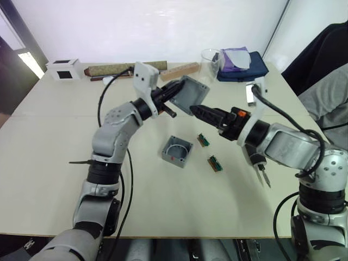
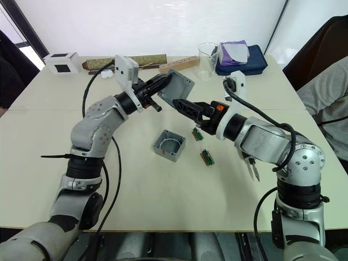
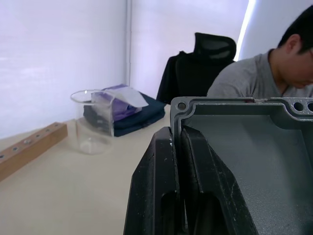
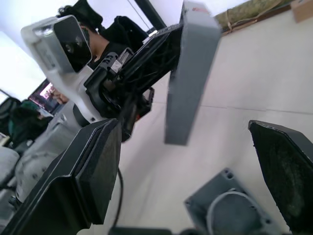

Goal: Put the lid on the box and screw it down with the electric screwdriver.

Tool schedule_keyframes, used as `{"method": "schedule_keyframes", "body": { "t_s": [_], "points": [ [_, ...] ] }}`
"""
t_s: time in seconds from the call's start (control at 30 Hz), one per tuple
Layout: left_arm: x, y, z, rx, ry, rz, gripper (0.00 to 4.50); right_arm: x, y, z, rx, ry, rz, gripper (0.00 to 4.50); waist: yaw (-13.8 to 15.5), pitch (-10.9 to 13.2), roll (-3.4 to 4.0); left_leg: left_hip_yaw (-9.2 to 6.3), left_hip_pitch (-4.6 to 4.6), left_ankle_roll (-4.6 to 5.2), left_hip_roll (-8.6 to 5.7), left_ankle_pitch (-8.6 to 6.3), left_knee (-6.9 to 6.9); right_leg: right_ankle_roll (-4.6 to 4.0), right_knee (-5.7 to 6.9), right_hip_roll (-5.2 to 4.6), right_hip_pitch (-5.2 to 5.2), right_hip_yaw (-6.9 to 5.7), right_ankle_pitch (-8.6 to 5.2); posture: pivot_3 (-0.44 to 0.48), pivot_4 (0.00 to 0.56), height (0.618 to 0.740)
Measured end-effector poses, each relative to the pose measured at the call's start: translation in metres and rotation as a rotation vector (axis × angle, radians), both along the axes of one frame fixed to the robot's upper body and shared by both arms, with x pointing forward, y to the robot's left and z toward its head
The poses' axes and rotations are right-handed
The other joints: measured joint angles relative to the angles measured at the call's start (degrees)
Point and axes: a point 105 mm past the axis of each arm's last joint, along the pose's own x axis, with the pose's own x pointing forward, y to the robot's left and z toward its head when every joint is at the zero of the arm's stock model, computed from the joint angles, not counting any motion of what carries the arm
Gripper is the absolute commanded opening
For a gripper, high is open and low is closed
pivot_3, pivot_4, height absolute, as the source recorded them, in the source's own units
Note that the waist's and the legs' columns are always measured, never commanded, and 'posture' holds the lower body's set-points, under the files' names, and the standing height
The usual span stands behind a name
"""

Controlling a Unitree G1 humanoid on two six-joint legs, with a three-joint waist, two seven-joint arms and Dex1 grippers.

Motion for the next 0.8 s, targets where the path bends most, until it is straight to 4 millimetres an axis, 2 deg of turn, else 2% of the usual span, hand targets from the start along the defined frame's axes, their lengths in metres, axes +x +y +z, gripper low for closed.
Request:
{"method": "schedule_keyframes", "body": {
  "t_s": [0.1, 0.2, 0.37, 0.47, 0.5, 0.8],
  "points": [
    [0.0022, 0.0012, -0.0017, -0.004, 0.000, 0.006, 0.05, 0.0000, 0.0023, 0.0019, 0.026, 0.024, -0.012, 4.50, 0.0, 0.0, 0.00, -0.02, 0.01, 0.01, 0.01, 0.00, 0.00, 0.00, 0.00, 0.02, 0.00, 0.00, 0.00, 0.000, 0.150, 0.736],
    [0.0022, 0.0001, -0.0020, -0.005, -0.003, 0.004, 0.00, -0.0001, 0.0060, 0.0031, 0.057, 0.038, -0.017, 3.73, -0.2, 0.0, 0.00, -0.02, 0.01, 0.01, 0.02, 0.00, -0.01, 0.00, 0.01, 0.04, -0.02, 0.00, 0.00, 0.000, 0.150, 0.736],
    [0.0019, 0.0011, -0.0010, -0.004, -0.014, 0.007, 0.00, 0.0005, 0.0084, 0.0042, 0.078, 0.044, -0.026, 2.03, -0.1, 0.0, 0.00, -0.02, 0.01, 0.01, 0.01, 0.00, -0.02, 0.00, 0.00, 0.04, -0.02, 0.00, 0.00, 0.000, 0.150, 0.736],
    [0.0014, 0.0031, 0.0010, -0.004, -0.025, 0.010, 0.00, 0.0031, 0.0078, 0.0026, 0.078, 0.053, -0.044, 0.59, -0.1, 0.0, 0.01, -0.02, 0.01, 0.01, 0.02, 0.00, -0.02, 0.00, 0.00, 0.04, -0.02, 0.00, 0.00, 0.000, 0.150, 0.736],
    [0.0003, 0.0033, 0.0032, -0.006, -0.037, 0.010, 0.00, 0.0052, 0.0067, 0.0007, 0.072, 0.060, -0.057, 0.37, -0.1, 0.0, 0.01, -0.02, 0.01, 0.01, 0.02, 0.00, -0.02, 0.00, 0.00, 0.05, -0.02, 0.00, 0.00, 0.000, 0.150, 0.736],
    [-0.0011, 0.0049, 0.0005, 0.002, -0.039, 0.022, 0.00, 0.0063, 0.0093, -0.0011, 0.073, 0.065, -0.055, 0.29, -0.1, 0.0, 0.02, -0.02, 0.00, 0.01, 0.02, 0.00, -0.04, 0.00, -0.02, 0.05, -0.02, 0.00, 0.00, 0.000, 0.150, 0.736]
  ]
}}
